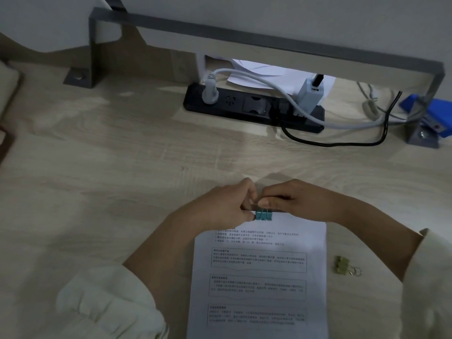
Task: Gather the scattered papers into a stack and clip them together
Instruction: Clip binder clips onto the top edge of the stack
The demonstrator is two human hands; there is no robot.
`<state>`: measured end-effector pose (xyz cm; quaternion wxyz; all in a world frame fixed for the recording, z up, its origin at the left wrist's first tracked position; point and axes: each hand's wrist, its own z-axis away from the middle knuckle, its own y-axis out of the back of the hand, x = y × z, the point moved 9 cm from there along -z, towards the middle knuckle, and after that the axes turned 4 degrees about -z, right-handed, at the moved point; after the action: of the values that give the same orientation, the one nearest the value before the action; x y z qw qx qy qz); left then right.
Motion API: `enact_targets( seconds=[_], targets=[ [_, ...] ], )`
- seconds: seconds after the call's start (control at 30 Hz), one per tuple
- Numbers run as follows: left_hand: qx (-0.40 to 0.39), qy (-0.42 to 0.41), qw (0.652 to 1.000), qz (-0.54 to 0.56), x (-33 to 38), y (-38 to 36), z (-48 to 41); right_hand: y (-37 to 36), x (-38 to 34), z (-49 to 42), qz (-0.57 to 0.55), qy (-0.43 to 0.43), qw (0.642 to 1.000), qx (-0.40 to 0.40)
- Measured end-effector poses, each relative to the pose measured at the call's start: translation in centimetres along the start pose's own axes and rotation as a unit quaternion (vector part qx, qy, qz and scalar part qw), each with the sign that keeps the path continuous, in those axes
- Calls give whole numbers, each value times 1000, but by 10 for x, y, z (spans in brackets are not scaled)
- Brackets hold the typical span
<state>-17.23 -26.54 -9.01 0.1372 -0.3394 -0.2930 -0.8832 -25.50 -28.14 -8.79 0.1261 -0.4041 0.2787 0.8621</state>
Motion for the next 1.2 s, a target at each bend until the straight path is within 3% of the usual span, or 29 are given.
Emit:
enact_targets(
  seconds=[0.17, 0.27, 0.33, 0.43, 0.53, 0.73, 0.87, 1.0, 1.2],
  targets=[
    [0, -12, 1000, -9, 1, -2, 1, -3, 3, 1, 3, -20, 1000, -13],
    [21, -8, 997, -74, 0, 1, 5, -2, 3, 9, 33, -28, 999, 4],
    [48, 1, 992, -117, 2, 5, 7, 12, 7, 23, 27, -43, 996, 72],
    [154, -36, 977, -141, 22, 12, 11, 42, 28, 71, -1, -93, 965, 244],
    [228, -99, 956, -158, 50, 5, 10, 37, 59, 130, 47, -186, 931, 311],
    [148, -66, 942, -294, 66, -46, -24, -26, 92, 180, 58, -298, 912, 278],
    [129, -27, 942, -307, 66, -55, -30, -34, 94, 176, 21, -260, 917, 301],
    [99, -31, 965, -242, 65, -59, -26, -18, 74, 173, 15, -176, 917, 356],
    [90, -75, 982, -149, 76, -53, -6, 3, 33, 141, 80, -69, 947, 302]
  ],
)
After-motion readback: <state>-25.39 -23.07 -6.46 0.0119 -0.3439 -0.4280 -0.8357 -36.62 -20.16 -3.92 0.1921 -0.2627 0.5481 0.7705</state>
